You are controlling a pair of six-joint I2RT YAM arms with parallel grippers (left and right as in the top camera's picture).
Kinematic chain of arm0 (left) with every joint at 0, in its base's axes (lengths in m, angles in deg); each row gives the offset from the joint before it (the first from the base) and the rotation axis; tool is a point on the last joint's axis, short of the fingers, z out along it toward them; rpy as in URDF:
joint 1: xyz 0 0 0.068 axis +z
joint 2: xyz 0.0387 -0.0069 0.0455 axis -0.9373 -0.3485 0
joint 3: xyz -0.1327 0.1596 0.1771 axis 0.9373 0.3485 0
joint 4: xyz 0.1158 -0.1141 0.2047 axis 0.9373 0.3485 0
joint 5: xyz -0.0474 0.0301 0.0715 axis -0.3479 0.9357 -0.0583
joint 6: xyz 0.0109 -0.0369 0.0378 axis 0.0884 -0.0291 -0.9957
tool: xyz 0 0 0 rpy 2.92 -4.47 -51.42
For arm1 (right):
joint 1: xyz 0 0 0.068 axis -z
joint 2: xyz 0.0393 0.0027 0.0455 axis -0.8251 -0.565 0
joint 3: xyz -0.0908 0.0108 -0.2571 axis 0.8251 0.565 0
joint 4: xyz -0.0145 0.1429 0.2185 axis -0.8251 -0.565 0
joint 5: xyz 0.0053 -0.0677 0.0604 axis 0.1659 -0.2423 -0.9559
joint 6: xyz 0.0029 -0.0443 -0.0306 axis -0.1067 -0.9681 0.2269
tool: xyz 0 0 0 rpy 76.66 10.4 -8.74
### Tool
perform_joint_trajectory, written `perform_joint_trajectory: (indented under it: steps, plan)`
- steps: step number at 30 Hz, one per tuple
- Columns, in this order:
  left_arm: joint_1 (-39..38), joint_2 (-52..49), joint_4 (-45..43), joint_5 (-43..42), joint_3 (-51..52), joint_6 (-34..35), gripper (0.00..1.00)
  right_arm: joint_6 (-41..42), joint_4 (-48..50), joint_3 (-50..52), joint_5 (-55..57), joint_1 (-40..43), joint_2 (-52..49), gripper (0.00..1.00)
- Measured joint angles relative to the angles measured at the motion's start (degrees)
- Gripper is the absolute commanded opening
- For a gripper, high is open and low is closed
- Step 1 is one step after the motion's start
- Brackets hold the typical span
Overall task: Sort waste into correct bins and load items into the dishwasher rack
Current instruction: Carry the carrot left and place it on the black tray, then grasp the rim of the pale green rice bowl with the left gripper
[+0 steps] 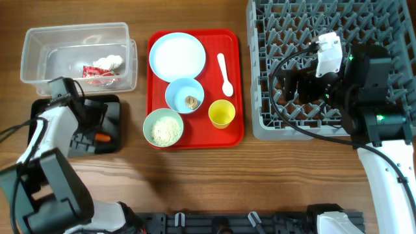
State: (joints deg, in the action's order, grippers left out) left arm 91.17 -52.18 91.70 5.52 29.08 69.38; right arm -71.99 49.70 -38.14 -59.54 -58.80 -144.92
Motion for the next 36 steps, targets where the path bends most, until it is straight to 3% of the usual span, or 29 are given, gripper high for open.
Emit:
perform_joint_trajectory:
  steps: [6, 11, 13, 17, 25, 29, 34, 36]
  plan:
    - [0.00, 10.45, 6.10, -1.42, -5.05, -4.11, 1.00, -0.02, -0.07, 0.00, -0.02, 0.00, 0.00, 1.00]
    - [-2.16, 21.62, 8.94, -8.72, -5.46, -12.81, 1.00, 0.00, -0.07, 0.00, -0.02, 0.00, 0.00, 1.00]
    - [-7.52, 25.20, 8.00, -13.31, -5.64, -19.32, 1.00, 0.00, 0.00, 0.00, -0.02, 0.00, 0.00, 1.00]
    - [-20.13, 26.58, 6.10, -17.44, -5.75, -25.68, 1.00, 0.94, 0.04, 0.00, -0.02, 0.00, 0.00, 1.00]
    - [-38.99, 15.19, 4.13, -16.35, -7.56, -30.49, 0.98, 2.84, 0.04, 0.00, -0.02, 0.00, 0.00, 1.00]
    - [-43.25, 7.34, 6.93, -15.78, -9.57, -33.33, 0.82, 3.26, -0.35, 0.00, -0.02, 0.00, -0.02, 1.00]
    - [-44.54, 0.15, 7.69, -14.53, -9.75, -35.71, 0.52, 3.28, -0.42, 0.00, -0.02, 0.00, -0.02, 1.00]
    - [-44.54, -1.77, 7.74, -14.10, -9.77, -36.11, 0.49, 3.26, -0.42, 0.00, -0.02, 0.00, -0.02, 1.00]
